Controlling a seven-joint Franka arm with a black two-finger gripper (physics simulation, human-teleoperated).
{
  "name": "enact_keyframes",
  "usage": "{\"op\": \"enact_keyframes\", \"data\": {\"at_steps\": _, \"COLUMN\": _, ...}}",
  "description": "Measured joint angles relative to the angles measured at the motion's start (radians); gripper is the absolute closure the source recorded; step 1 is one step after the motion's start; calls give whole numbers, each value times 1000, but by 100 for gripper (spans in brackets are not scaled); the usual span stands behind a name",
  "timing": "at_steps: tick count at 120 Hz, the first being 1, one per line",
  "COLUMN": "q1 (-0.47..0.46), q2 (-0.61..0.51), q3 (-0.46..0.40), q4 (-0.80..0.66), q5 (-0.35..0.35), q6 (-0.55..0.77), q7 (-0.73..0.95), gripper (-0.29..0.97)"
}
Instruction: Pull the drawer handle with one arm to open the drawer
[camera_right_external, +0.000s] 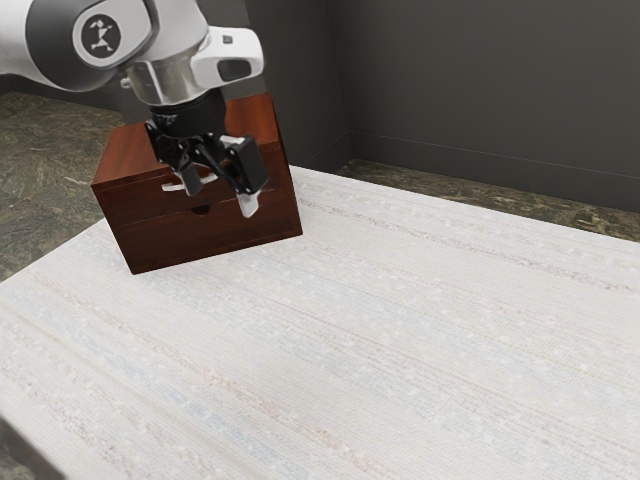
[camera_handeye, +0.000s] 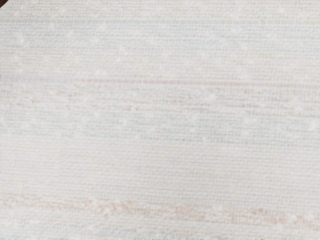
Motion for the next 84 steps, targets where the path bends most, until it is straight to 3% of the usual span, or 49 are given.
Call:
{"op": "enact_keyframes", "data": {"at_steps": 25, "q1": 14, "q2": 1, "q3": 2, "q4": 8, "q5": 3, "q6": -21, "q7": -16, "gripper": 0}}
{"op": "enact_keyframes", "data": {"at_steps": 39, "q1": 28, "q2": 10, "q3": -4, "q4": 247, "q5": 23, "q6": -67, "q7": -5, "gripper": 0}}
{"op": "enact_keyframes", "data": {"at_steps": 47, "q1": 26, "q2": 26, "q3": 5, "q4": 311, "q5": 50, "q6": -67, "q7": 18, "gripper": 0}}
{"op": "enact_keyframes", "data": {"at_steps": 60, "q1": 19, "q2": 70, "q3": 33, "q4": 334, "q5": 68, "q6": -27, "q7": 78, "gripper": 0}}
{"op": "enact_keyframes", "data": {"at_steps": 84, "q1": 86, "q2": 141, "q3": 40, "q4": 338, "q5": 71, "q6": 60, "q7": 187, "gripper": 0}}
